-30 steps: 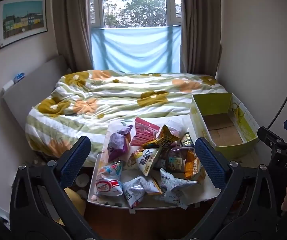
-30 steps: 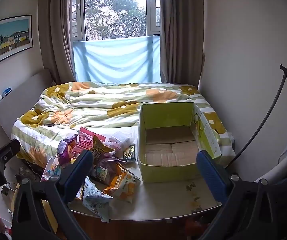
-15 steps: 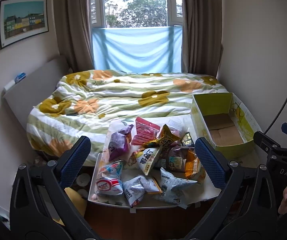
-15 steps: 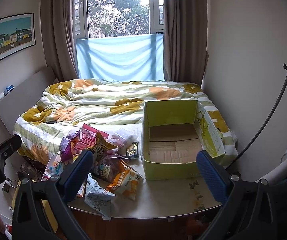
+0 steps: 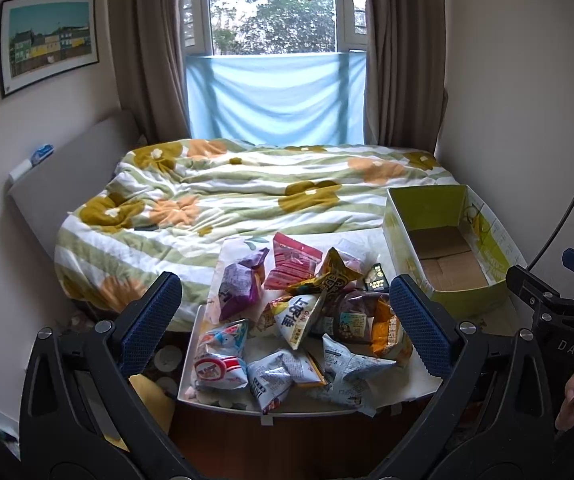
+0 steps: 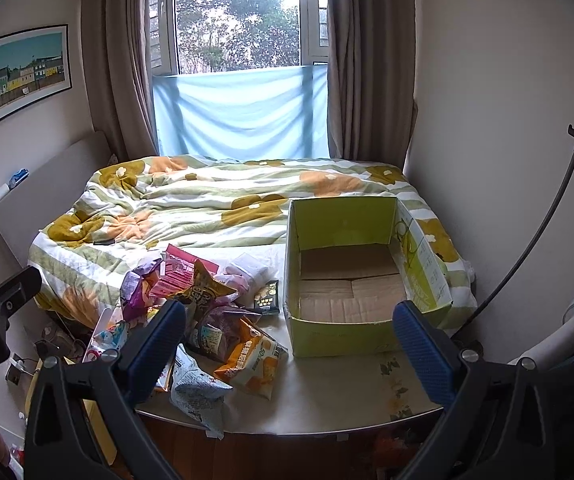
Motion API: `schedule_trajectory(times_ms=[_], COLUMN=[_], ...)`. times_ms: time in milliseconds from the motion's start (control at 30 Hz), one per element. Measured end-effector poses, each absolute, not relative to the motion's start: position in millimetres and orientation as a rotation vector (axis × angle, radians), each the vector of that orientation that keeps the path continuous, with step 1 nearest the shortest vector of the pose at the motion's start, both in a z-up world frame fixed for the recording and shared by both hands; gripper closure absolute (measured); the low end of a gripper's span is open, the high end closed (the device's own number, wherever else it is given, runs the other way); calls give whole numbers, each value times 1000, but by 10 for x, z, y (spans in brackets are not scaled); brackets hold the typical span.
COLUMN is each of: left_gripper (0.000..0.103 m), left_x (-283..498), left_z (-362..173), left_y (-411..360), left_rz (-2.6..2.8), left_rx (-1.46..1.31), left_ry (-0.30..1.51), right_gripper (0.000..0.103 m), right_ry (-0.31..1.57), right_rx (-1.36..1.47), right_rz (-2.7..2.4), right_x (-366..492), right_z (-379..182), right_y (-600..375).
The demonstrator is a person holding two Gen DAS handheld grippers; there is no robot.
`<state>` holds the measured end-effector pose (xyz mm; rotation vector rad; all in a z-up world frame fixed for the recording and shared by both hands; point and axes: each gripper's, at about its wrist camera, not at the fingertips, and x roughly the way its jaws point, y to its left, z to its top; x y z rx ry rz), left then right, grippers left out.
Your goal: Organize snacks
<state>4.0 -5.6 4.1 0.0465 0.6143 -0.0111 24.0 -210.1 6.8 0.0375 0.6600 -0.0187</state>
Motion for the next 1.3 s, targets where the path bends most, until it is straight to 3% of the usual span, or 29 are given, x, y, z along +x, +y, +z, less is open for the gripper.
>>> schedule_trajectory(times_ms=[1300], left_gripper=[1], left_x=[42], left_z=[36], left_y=[-68], left_rz=[-9], left_rx=[47], left_ry=[616], right_gripper=[0], right_ry=[673], right_rx=[44], right_rz=[-15], right_x=[250], right_z=[37], right_y=[-2100])
